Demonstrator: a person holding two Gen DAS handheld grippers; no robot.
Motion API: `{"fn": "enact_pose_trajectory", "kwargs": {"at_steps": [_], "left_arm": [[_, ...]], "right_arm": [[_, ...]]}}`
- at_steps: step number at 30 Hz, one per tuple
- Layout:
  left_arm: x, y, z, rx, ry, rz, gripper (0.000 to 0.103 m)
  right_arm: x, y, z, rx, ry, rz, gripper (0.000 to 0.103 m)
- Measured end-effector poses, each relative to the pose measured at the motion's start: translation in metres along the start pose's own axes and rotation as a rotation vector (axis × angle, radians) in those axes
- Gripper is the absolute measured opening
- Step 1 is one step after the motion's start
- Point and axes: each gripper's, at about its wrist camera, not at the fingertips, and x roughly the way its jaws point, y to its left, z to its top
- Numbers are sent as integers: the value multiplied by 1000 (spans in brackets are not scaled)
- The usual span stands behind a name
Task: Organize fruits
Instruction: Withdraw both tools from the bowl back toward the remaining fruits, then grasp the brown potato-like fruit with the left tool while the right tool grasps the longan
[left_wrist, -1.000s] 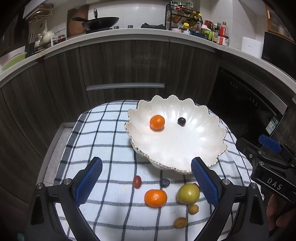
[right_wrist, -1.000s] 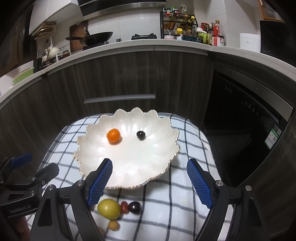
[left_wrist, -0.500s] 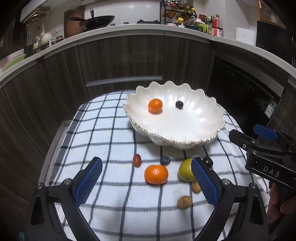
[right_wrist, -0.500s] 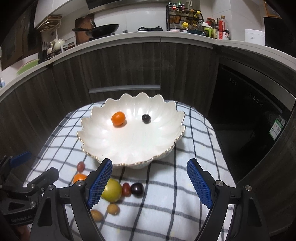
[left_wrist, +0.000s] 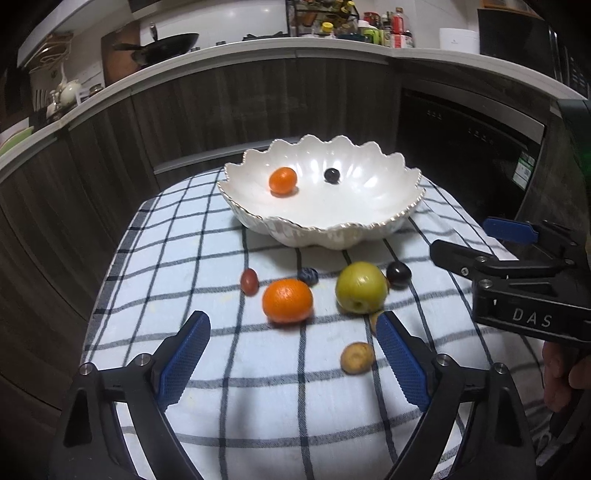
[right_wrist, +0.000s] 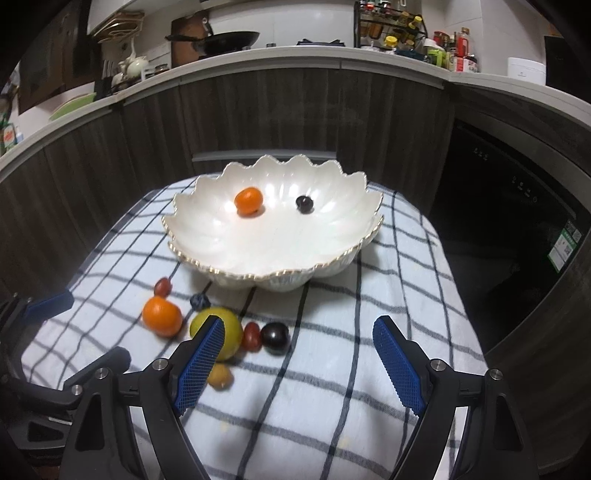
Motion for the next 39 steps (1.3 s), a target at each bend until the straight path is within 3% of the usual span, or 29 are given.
{"fn": "enact_pose_trajectory", "kwargs": {"at_steps": [9, 12, 26, 30, 34, 39], "left_arm": [[8, -16, -15, 57, 0, -30, 87], [11, -20, -19, 69, 3, -42, 85], [29, -36, -31, 121, 40, -78, 62], [34, -36, -34, 112, 53, -90, 59], [39, -34, -36, 101, 71, -109, 49], [46, -36, -39, 100, 92, -134, 40]], "right_arm": [[11, 6, -18, -38, 29, 73, 82], [17, 8, -22, -54, 48, 91, 71], [31, 18, -31, -81, 102, 176, 57], [36, 22, -33, -83, 119, 196, 56], [39, 25, -33, -88, 130, 212, 56], [48, 31, -32, -93, 155, 241, 45]]}}
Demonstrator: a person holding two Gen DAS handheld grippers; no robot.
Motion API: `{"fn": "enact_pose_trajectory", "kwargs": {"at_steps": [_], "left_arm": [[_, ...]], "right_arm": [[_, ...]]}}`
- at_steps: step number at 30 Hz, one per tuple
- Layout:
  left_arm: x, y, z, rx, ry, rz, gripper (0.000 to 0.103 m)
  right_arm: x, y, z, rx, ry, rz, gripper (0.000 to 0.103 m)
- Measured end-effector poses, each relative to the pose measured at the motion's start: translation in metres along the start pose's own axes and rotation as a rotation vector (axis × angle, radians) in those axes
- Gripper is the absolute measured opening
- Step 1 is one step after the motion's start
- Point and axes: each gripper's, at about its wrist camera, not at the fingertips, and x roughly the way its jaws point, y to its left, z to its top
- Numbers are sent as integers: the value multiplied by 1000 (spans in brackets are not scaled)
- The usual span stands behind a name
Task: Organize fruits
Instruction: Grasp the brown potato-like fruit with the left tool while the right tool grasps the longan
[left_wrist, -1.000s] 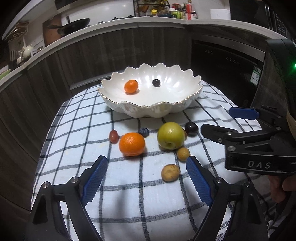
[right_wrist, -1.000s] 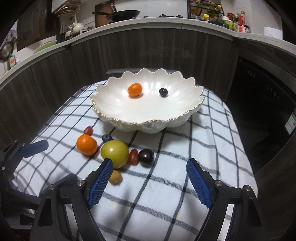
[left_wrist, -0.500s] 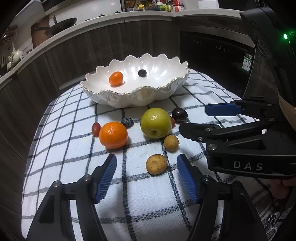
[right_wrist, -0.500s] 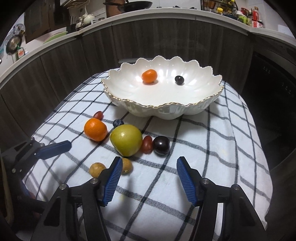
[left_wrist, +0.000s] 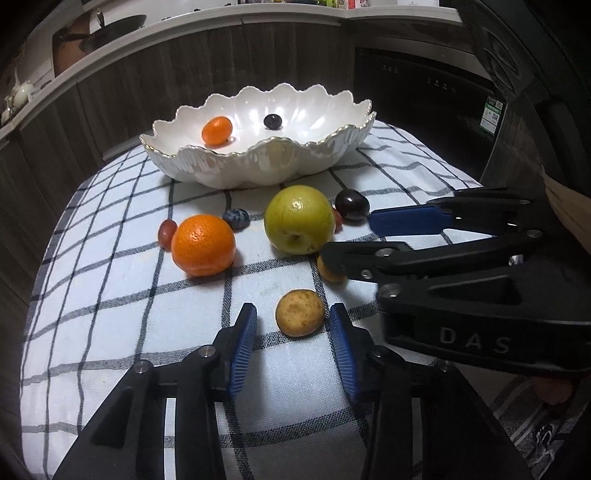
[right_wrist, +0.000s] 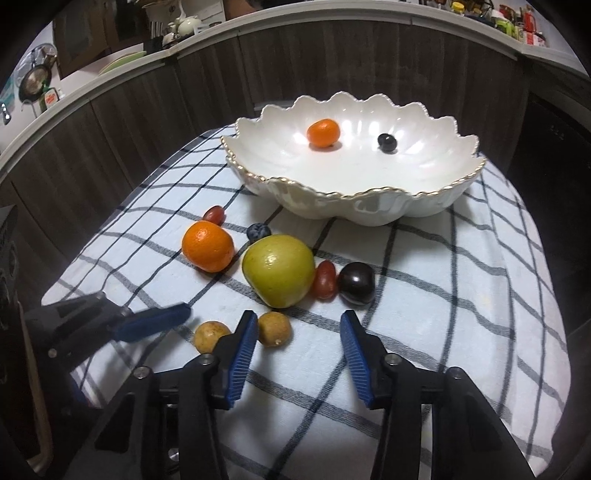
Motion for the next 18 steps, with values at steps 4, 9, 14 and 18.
{"fn": "enact_pose_trajectory", "kwargs": {"at_steps": [4, 9, 14, 18], "left_arm": [[3, 1, -1, -5, 6, -12, 35], [3, 5, -1, -19, 6, -35, 30], [2, 4, 0, -16, 6, -39, 27], [0, 5, 1, -20, 4, -35, 27]], "right_arm": [[7, 5, 1, -1, 16, 25, 43], [19, 10, -1, 10, 52, 60, 24], [20, 10, -3, 22, 52, 73, 24], [17, 9, -4, 24, 45, 67, 24]]}}
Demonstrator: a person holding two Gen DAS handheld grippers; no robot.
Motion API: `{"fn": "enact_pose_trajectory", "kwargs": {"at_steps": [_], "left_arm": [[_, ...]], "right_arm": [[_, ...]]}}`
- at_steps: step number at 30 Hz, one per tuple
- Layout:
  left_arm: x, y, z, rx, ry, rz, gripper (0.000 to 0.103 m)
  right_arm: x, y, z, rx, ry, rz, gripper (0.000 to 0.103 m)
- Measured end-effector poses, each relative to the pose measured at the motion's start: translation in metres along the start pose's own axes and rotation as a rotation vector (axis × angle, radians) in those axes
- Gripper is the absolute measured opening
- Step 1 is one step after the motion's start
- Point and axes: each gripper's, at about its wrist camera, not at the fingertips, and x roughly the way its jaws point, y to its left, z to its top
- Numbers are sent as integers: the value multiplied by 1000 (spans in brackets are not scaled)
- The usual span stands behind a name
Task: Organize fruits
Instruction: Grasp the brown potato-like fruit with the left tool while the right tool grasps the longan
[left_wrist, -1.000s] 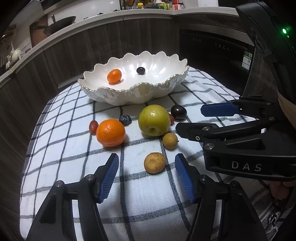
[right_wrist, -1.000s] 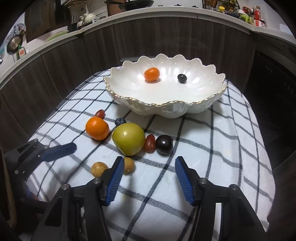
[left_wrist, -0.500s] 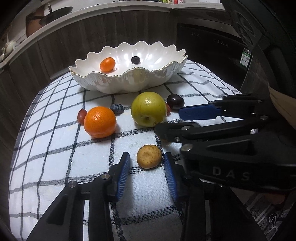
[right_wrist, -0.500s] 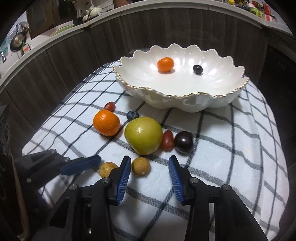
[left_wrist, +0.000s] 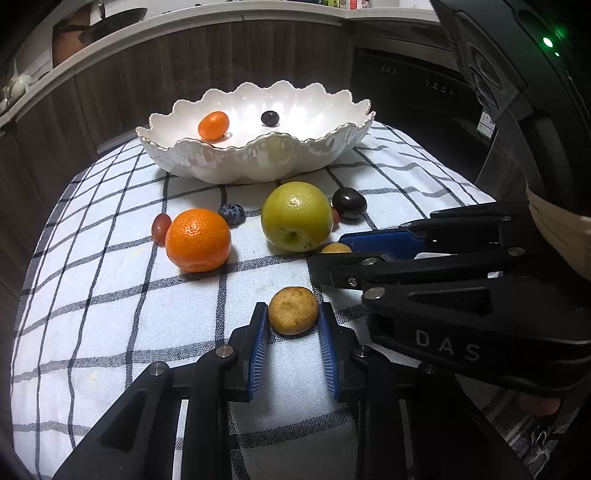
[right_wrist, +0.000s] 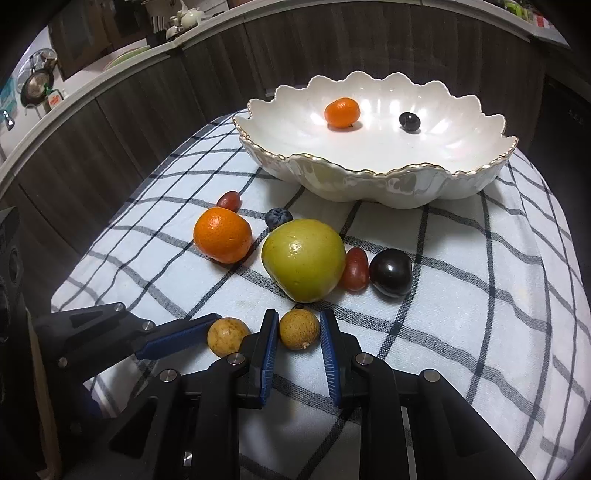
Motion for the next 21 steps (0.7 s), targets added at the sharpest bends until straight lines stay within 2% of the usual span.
{"fn": "enact_pose_trajectory", "kwargs": {"at_steps": [21], "left_arm": [[-24, 2, 9, -10, -54, 41, 27]], "right_arm": [[-33, 1, -1, 28, -74, -25, 24]]}}
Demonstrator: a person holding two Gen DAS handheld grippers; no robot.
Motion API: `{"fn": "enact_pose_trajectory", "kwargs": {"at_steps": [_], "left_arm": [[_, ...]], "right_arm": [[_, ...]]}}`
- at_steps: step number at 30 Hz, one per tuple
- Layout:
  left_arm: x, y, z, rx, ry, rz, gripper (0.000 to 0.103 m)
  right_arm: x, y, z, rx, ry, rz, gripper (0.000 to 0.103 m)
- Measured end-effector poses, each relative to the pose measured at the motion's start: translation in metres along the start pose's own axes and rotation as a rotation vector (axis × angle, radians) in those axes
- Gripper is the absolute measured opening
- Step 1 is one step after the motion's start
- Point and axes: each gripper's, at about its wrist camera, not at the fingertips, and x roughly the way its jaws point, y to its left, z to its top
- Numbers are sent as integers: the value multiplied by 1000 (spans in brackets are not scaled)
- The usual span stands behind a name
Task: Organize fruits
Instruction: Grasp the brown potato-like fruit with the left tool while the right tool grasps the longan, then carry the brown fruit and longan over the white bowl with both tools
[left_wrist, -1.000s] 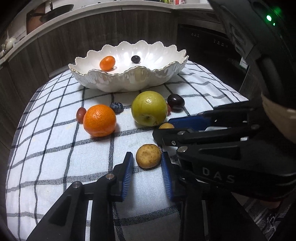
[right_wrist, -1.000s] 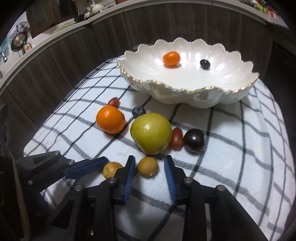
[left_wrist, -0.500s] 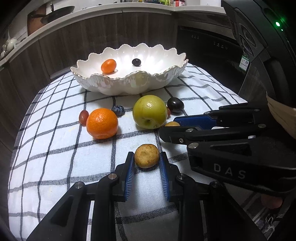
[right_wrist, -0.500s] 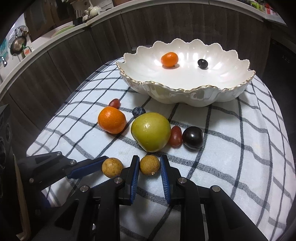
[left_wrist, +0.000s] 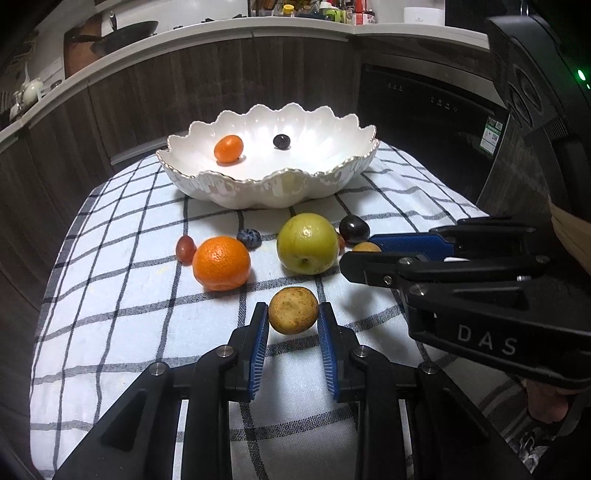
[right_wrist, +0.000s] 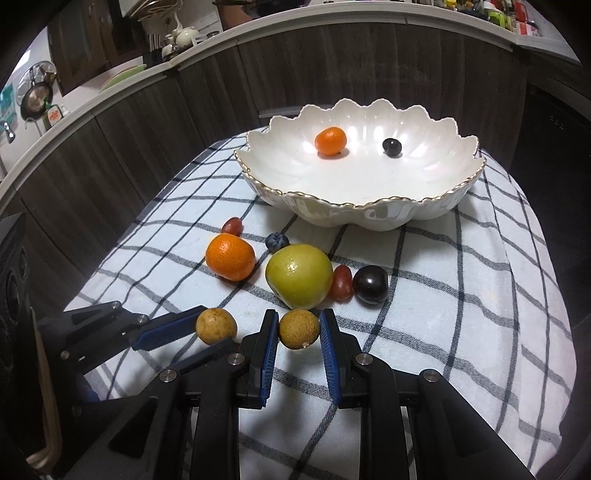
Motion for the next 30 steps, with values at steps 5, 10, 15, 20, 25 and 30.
{"fn": "enact_pose_trajectory", "kwargs": {"at_steps": [5, 10, 15, 20, 25, 30], "left_arm": [[-5, 4, 5, -19, -8, 5, 27], [-13, 7, 14, -31, -26, 13, 27], [-17, 13, 21, -51, -35, 18, 27], [-22, 17, 28, -61, -46, 23, 27], [-25, 21, 37, -73, -59, 29, 27], [-26, 25, 50, -87, -74, 37, 27]], "right_arm": [[-6, 2, 1, 6, -13, -6, 24], [-15, 4, 7, 5, -31, -10, 24], [-23, 8, 15, 0, -54, -13, 24], [-30, 12, 22, -10, -76, -23, 24], [-34, 12, 30, -12, -88, -31, 24], [-38, 12, 40, -13, -108, -44, 24]]}}
